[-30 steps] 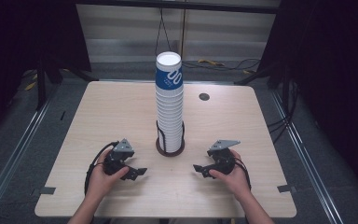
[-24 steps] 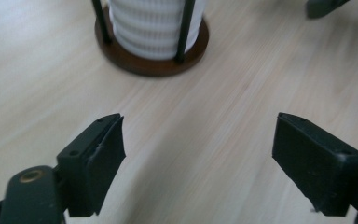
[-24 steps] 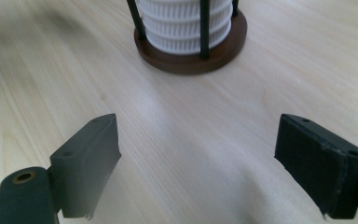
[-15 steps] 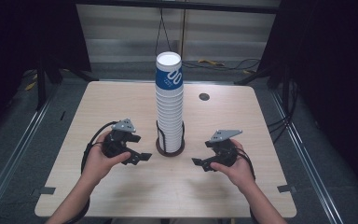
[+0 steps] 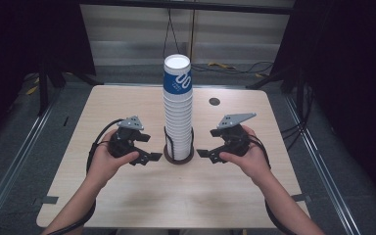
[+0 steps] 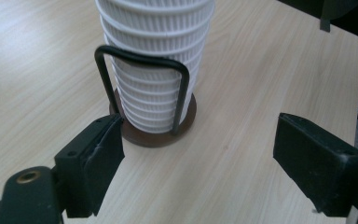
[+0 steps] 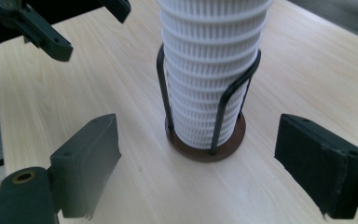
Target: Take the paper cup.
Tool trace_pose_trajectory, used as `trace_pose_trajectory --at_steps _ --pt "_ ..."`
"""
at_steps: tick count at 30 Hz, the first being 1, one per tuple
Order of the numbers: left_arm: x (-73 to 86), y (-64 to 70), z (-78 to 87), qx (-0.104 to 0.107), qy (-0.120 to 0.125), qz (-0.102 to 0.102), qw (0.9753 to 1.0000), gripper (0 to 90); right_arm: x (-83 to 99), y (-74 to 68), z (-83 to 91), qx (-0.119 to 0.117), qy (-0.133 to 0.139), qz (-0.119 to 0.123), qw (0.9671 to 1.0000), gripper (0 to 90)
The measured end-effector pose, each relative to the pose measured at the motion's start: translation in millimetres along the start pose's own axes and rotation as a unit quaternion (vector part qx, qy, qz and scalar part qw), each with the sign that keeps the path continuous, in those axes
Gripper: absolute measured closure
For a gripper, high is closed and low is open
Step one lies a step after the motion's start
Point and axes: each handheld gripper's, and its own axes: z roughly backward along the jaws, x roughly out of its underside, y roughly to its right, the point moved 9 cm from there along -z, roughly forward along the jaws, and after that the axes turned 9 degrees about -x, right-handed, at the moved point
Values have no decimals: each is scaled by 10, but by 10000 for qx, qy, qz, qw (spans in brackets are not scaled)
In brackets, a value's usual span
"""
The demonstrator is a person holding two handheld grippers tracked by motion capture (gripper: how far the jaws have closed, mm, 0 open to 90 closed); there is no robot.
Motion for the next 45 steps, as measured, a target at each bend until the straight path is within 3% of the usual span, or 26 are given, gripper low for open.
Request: trace_pose_trajectory --at_steps 3,6,13,20,22,32,45 --pt "-62 -25 28 -48 0 -31 10000 158 -64 12 20 69 -50 90 9999 131" --pt "-137 -26 60 67 80 -5 9999 158 -176 9 50 20 -8 86 10000 131" --pt "-268 -68 118 -22 61 -127 9999 158 -430 11 115 -84 91 201 9997 131" --pt "-393 -68 153 -85 9 -230 9997 158 -667 18 179 -35 44 311 9995 134" --pt "-406 -49 161 -60 35 -254 9997 161 -759 -4 209 -147 196 197 9995 134" --pt "-440 -58 201 -98 100 -237 9996 162 -972 -46 270 -6 161 430 9989 134" --pt "-555 -51 231 -48 124 -332 9994 161 -1170 -79 300 27 179 502 9986 134"
